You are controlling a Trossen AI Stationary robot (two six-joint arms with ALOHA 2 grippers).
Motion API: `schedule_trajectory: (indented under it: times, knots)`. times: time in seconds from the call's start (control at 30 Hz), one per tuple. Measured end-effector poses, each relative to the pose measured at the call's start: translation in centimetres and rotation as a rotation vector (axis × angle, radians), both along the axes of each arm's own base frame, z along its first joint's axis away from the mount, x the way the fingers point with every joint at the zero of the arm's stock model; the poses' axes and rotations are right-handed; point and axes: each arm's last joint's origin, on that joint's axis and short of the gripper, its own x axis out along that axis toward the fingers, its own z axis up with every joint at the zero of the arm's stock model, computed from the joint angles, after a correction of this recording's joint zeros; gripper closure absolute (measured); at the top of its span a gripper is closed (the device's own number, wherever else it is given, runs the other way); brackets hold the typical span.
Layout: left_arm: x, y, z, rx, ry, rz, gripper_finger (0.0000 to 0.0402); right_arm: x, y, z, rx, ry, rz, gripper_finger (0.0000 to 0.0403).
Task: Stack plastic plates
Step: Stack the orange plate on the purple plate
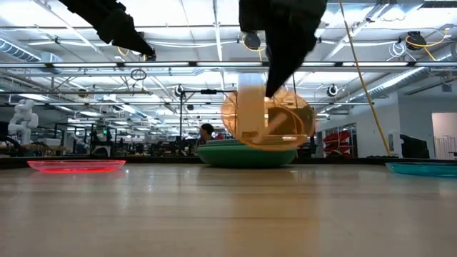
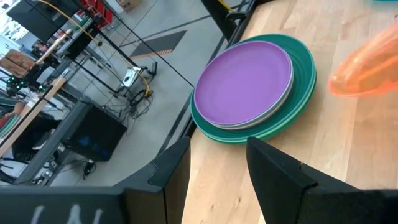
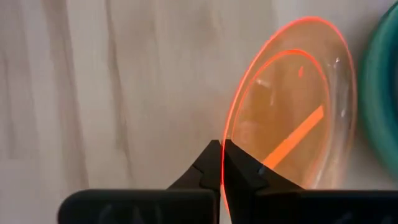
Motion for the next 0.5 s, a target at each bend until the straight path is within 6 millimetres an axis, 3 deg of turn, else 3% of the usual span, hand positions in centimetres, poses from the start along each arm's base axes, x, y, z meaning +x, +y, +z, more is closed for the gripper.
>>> schedule_trajectory:
  times: [0.2,0.5]
  knots:
    - [0.1,0.0,0.2,0.003,-0.017,-0.003,0.0238,0.6,-1.1,1.7,-0.14,-0.035,0.043,0.0402]
    - [0.1,0.0,0.2,0.01,-0.013,-0.007,0.0238,0.7,-7.2,1.8,-0.212,0.01,0.029,0.0402]
